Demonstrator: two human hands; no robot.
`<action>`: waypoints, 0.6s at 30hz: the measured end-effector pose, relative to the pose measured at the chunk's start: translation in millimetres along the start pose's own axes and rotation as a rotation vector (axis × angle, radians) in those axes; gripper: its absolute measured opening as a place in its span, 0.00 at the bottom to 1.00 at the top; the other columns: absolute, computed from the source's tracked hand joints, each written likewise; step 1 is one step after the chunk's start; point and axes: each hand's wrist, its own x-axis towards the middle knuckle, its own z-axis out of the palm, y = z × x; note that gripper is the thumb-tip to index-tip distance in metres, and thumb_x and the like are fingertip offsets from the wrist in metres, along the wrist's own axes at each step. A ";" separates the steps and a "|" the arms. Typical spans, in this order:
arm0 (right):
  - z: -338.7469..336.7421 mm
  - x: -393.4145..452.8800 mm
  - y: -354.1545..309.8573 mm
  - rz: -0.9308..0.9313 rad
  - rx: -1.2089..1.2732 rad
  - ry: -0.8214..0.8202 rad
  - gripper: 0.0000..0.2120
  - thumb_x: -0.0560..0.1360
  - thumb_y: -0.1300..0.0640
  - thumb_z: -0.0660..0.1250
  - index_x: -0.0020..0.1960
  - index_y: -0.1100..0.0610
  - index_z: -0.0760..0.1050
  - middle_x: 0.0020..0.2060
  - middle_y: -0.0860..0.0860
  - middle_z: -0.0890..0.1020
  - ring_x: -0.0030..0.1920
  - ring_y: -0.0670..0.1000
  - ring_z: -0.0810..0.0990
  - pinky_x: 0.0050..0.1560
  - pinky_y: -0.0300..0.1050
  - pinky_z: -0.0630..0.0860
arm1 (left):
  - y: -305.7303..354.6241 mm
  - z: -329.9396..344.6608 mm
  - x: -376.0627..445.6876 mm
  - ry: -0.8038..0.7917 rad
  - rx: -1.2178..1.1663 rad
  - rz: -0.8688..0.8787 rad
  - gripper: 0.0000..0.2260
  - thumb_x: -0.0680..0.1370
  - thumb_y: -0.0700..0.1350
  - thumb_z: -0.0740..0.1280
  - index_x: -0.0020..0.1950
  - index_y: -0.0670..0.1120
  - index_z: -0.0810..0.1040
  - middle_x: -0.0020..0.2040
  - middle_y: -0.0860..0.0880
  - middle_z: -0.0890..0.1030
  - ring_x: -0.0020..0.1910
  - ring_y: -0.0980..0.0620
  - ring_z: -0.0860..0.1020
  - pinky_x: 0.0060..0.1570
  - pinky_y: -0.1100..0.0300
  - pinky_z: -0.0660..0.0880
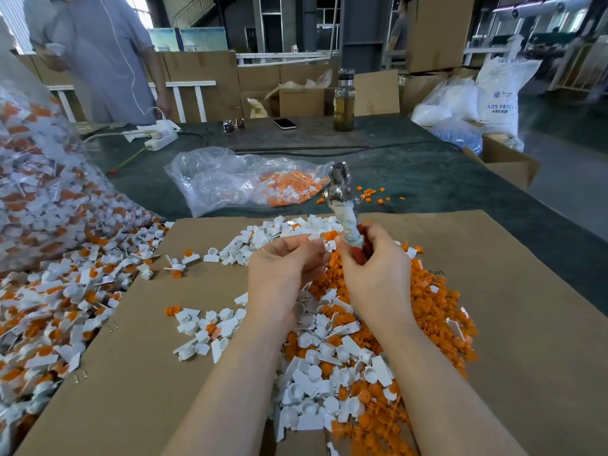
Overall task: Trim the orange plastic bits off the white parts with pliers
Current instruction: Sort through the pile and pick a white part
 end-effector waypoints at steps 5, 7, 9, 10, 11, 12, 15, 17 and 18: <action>0.0 -0.5 0.1 -0.033 -0.034 0.016 0.08 0.75 0.55 0.71 0.52 0.54 0.77 0.39 0.42 0.78 0.38 0.37 0.76 0.37 0.24 0.71 | 1.8 0.5 -1.9 0.010 0.020 0.034 0.02 0.73 0.35 0.74 0.42 0.40 0.84 0.37 0.41 0.86 0.35 0.50 0.84 0.35 0.63 0.80; -0.1 -1.0 -0.3 -0.032 -0.014 0.016 0.08 0.75 0.55 0.71 0.52 0.54 0.77 0.39 0.42 0.78 0.39 0.37 0.76 0.38 0.24 0.71 | 2.3 1.4 -2.7 0.011 0.031 0.046 0.02 0.73 0.35 0.75 0.43 0.39 0.84 0.37 0.41 0.86 0.34 0.51 0.84 0.35 0.63 0.80; -0.3 -1.1 -0.5 -0.029 0.008 0.013 0.08 0.75 0.55 0.71 0.52 0.53 0.77 0.39 0.42 0.78 0.39 0.38 0.77 0.39 0.23 0.71 | 2.5 2.5 -3.5 0.010 0.040 0.054 0.03 0.72 0.34 0.75 0.45 0.38 0.84 0.37 0.41 0.86 0.34 0.51 0.84 0.35 0.63 0.80; -0.3 -1.3 -0.7 -0.031 0.011 0.012 0.08 0.75 0.56 0.71 0.52 0.53 0.77 0.39 0.42 0.78 0.39 0.38 0.77 0.39 0.24 0.71 | 2.8 3.0 -3.9 0.011 0.044 0.058 0.04 0.72 0.34 0.75 0.45 0.38 0.84 0.37 0.41 0.86 0.34 0.51 0.85 0.35 0.63 0.80; -0.4 -1.2 -0.7 -0.033 0.013 0.013 0.07 0.75 0.56 0.71 0.52 0.53 0.77 0.39 0.42 0.78 0.39 0.38 0.77 0.39 0.24 0.70 | 3.1 3.4 -4.2 0.012 0.048 0.063 0.04 0.72 0.34 0.75 0.45 0.38 0.84 0.38 0.41 0.86 0.34 0.51 0.85 0.35 0.63 0.80; -0.6 -1.2 -0.7 -0.034 0.018 0.015 0.07 0.75 0.56 0.71 0.52 0.53 0.77 0.39 0.41 0.78 0.38 0.38 0.76 0.39 0.23 0.70 | 3.5 3.6 -4.5 0.013 0.051 0.070 0.04 0.72 0.34 0.76 0.45 0.38 0.84 0.38 0.42 0.86 0.35 0.51 0.85 0.35 0.63 0.80; -1.3 -1.3 -0.6 -0.036 0.031 0.021 0.07 0.75 0.56 0.71 0.52 0.53 0.77 0.38 0.40 0.77 0.37 0.37 0.76 0.40 0.24 0.71 | 4.2 4.1 -5.4 0.018 0.070 0.102 0.04 0.72 0.35 0.76 0.45 0.39 0.84 0.37 0.43 0.86 0.35 0.50 0.85 0.35 0.64 0.80; -1.6 -1.2 -0.9 -0.039 0.034 0.015 0.07 0.75 0.56 0.71 0.53 0.54 0.78 0.38 0.41 0.78 0.38 0.37 0.76 0.40 0.24 0.71 | 3.9 4.9 -6.5 0.024 0.104 0.136 0.03 0.72 0.35 0.76 0.44 0.40 0.85 0.37 0.44 0.86 0.35 0.50 0.85 0.35 0.66 0.79; -1.6 -1.2 -1.1 -0.040 0.035 0.012 0.08 0.75 0.56 0.71 0.53 0.55 0.78 0.39 0.41 0.78 0.38 0.37 0.76 0.39 0.24 0.71 | 3.8 5.3 -7.3 0.028 0.126 0.154 0.03 0.72 0.35 0.76 0.42 0.42 0.85 0.36 0.45 0.86 0.36 0.50 0.85 0.35 0.66 0.79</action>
